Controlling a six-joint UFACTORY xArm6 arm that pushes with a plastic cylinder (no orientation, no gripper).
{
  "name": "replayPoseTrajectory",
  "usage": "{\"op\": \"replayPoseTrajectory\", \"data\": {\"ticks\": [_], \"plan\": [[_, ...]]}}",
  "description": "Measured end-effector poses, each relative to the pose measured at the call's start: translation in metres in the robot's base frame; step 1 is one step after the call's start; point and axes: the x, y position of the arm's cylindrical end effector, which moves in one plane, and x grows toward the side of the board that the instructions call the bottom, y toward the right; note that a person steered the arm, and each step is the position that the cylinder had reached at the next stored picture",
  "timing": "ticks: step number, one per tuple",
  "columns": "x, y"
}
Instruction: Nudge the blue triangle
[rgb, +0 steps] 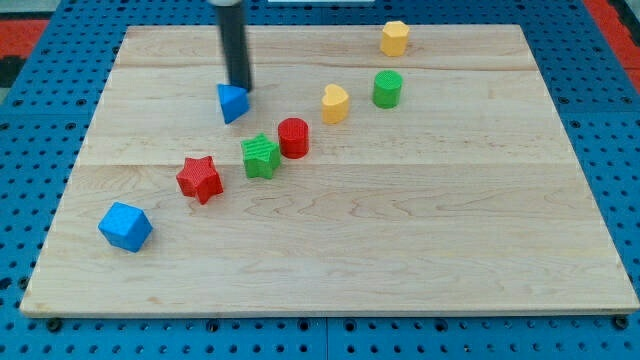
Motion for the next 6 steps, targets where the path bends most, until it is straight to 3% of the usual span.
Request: {"op": "replayPoseTrajectory", "data": {"ticks": [1,3,4,5,6], "plan": [[0.032,-0.033],[-0.027,0.006],[0.011,0.051],[0.042,0.025],[0.025,-0.002]]}}
